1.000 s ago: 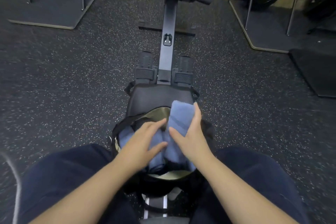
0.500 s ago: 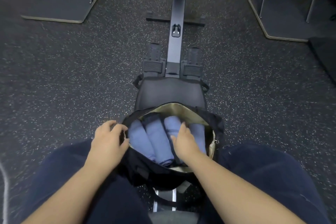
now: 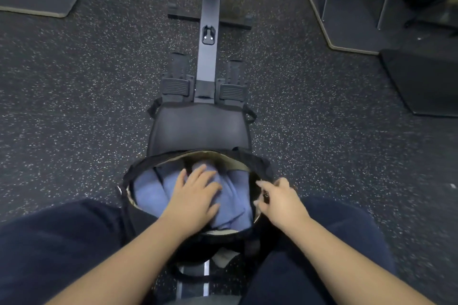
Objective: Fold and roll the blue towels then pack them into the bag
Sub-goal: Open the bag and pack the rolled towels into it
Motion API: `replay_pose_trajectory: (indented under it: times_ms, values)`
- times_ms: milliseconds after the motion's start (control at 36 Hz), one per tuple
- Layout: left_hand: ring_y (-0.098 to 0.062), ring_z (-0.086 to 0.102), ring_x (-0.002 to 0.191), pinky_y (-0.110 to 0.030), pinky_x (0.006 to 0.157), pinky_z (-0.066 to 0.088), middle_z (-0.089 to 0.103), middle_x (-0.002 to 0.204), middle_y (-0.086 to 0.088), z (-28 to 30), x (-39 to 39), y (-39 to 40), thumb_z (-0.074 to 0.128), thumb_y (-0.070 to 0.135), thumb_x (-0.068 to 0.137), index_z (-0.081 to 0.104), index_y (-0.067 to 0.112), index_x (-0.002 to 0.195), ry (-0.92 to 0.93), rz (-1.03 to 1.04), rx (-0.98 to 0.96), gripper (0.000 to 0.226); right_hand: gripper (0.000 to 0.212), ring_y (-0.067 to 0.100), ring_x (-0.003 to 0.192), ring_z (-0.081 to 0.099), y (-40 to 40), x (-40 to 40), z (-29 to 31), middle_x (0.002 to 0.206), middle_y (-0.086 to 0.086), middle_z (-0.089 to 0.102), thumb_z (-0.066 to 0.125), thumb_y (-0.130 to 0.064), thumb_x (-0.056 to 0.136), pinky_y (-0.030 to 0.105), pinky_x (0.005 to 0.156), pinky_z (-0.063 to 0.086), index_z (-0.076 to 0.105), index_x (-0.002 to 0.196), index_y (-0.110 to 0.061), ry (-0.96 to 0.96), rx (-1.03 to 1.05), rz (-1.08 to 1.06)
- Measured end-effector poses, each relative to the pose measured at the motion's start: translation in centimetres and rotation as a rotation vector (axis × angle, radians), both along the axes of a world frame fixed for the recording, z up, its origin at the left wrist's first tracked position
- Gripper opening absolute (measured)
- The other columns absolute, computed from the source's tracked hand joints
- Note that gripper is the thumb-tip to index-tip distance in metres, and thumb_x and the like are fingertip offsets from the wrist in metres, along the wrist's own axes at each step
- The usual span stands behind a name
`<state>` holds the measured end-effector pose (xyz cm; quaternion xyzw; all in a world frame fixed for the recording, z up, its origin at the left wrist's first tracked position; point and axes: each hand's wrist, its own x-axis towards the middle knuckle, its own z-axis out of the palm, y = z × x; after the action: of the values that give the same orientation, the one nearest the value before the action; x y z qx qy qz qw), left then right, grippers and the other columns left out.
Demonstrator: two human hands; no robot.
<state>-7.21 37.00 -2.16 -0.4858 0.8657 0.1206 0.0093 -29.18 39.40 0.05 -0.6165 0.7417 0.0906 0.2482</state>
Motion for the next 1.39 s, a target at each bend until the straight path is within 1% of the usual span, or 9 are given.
replay_pose_trajectory:
  times_ms: [111,250,389,528,611,722,833,1167,1389]
  values:
    - [-0.041,0.021,0.144,-0.076,0.097,0.021,0.023,0.158,-0.003,-2.2,2.0,0.9,0.050,0.078,0.053,0.036,0.054,0.138,-0.213,0.062,0.246,0.089,0.053,0.036,0.108,0.054,-0.5,0.9,-0.8,0.122,0.016,0.046,0.046,-0.011,0.093,0.037,0.092,0.043,0.027,0.143,-0.014,-0.082,0.062,-0.071]
    - [-0.044,0.001,0.146,-0.081,0.095,0.012,-0.004,0.161,0.001,-1.7,3.7,1.4,0.044,0.075,0.075,0.008,0.061,0.143,-0.269,-0.021,0.194,0.078,0.034,0.033,0.097,0.055,-1.2,1.8,1.3,0.113,0.013,0.047,0.047,-0.006,0.091,0.034,0.074,0.037,0.039,0.124,-0.004,-0.110,-0.159,-0.049]
    - [-0.042,0.046,0.130,-0.074,0.074,0.045,0.036,0.152,-0.006,-1.4,4.9,0.9,0.077,0.070,0.048,0.011,0.050,0.147,-0.306,-0.155,0.190,0.120,0.038,0.027,0.077,0.041,-0.5,2.6,3.9,0.105,0.007,0.043,0.044,0.004,0.086,0.029,0.066,0.026,0.041,0.122,-0.006,-0.097,-0.278,0.051]
    - [-0.030,-0.018,0.146,-0.072,0.105,0.018,-0.031,0.153,0.017,-2.2,5.3,-0.2,0.008,0.085,0.073,-0.005,0.067,0.138,-0.295,-0.094,0.470,0.069,0.040,0.023,0.071,0.035,-0.2,2.8,5.1,0.092,0.000,0.033,0.043,0.011,0.082,0.029,0.065,0.027,0.044,0.118,-0.008,-0.119,-0.312,0.104]
    - [-0.028,-0.022,0.145,-0.072,0.106,0.013,-0.026,0.155,0.020,-1.4,4.8,-0.7,-0.025,0.093,0.038,0.006,0.064,0.141,-0.218,-0.069,0.535,0.111,0.038,0.025,0.072,0.040,-0.7,2.3,5.4,0.092,0.002,0.037,0.041,0.011,0.081,0.033,0.064,0.029,0.046,0.113,-0.010,-0.147,-0.293,0.087]
    - [-0.025,-0.017,0.147,-0.068,0.110,0.005,-0.019,0.154,0.021,-0.6,4.6,0.5,-0.036,0.085,0.043,0.017,0.059,0.143,-0.115,-0.044,0.473,0.116,0.028,0.026,0.082,0.050,-1.0,1.7,5.7,0.096,0.004,0.043,0.043,0.004,0.085,0.032,0.074,0.038,0.046,0.108,-0.012,-0.286,-0.242,0.070]
    - [-0.022,0.055,0.124,-0.049,0.097,0.043,0.059,0.132,0.006,2.7,1.0,1.1,0.008,0.062,0.096,0.063,0.035,0.123,0.207,-0.018,0.239,0.067,0.027,0.021,0.085,0.045,-0.8,1.3,5.3,0.095,0.002,0.041,0.044,0.002,0.084,0.027,0.074,0.037,0.041,0.104,-0.016,-0.349,-0.192,0.064]
    - [-0.007,0.052,0.104,-0.026,0.094,0.042,0.053,0.112,0.007,4.3,-8.1,0.5,0.069,0.030,0.086,0.049,0.019,0.120,0.720,0.188,0.435,0.041,0.070,-0.007,0.123,0.039,0.0,-0.9,4.3,0.136,-0.012,0.043,0.035,0.014,0.087,0.001,0.101,0.023,0.036,0.143,-0.028,-0.606,-0.175,-0.001]
    - [-0.007,0.048,0.098,-0.029,0.090,0.042,0.044,0.118,0.004,4.2,-10.0,1.1,0.056,0.005,0.085,0.049,0.020,0.128,0.674,0.085,0.355,0.046,0.046,-0.003,0.068,0.047,0.5,-1.7,3.6,0.089,-0.010,0.053,0.055,0.005,0.088,0.005,0.067,0.038,0.042,0.103,-0.037,-0.729,-0.358,-0.212]
